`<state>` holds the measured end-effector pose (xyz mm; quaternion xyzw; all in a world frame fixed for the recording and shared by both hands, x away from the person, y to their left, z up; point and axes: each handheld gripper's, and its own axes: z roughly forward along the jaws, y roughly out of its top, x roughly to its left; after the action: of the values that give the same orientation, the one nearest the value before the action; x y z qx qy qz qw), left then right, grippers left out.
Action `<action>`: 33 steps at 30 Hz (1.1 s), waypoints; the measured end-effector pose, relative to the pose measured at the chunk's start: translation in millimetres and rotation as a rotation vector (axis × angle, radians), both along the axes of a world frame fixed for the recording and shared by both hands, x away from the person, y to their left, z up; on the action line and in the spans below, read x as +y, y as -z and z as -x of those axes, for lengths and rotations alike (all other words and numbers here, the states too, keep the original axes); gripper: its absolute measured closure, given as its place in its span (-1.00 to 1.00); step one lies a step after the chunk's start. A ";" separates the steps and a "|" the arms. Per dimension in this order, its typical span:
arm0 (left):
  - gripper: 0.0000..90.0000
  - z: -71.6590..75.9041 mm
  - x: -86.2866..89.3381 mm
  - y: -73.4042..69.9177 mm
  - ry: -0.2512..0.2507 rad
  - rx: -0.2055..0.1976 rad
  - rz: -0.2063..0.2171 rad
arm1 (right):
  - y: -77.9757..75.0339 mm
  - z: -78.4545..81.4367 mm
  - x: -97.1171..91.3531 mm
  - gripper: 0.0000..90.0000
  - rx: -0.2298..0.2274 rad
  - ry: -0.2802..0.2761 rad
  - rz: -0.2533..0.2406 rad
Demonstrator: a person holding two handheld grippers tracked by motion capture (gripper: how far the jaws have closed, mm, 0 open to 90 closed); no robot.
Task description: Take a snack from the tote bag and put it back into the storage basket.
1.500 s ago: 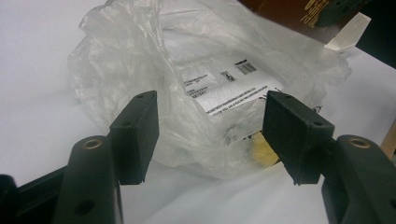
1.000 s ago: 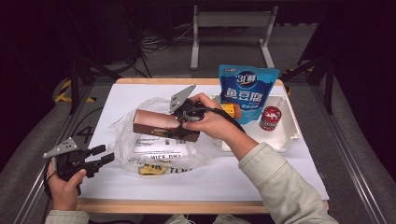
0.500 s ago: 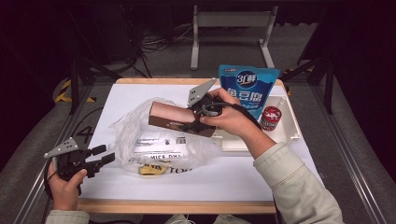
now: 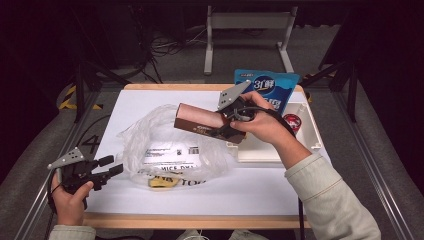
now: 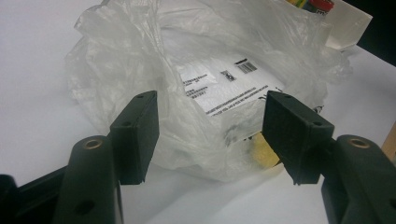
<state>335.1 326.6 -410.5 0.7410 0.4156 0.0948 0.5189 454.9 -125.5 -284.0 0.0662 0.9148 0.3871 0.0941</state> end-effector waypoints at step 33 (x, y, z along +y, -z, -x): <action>-0.17 0.2 -1.6 0.3 -0.003 0.003 0.002 | -6.4 -0.1 -104.9 -0.06 -0.035 0.140 -0.001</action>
<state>334.9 325.1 -410.8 0.7401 0.4175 0.0940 0.5187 455.0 -230.4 -277.6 0.1232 0.9060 0.3811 0.1368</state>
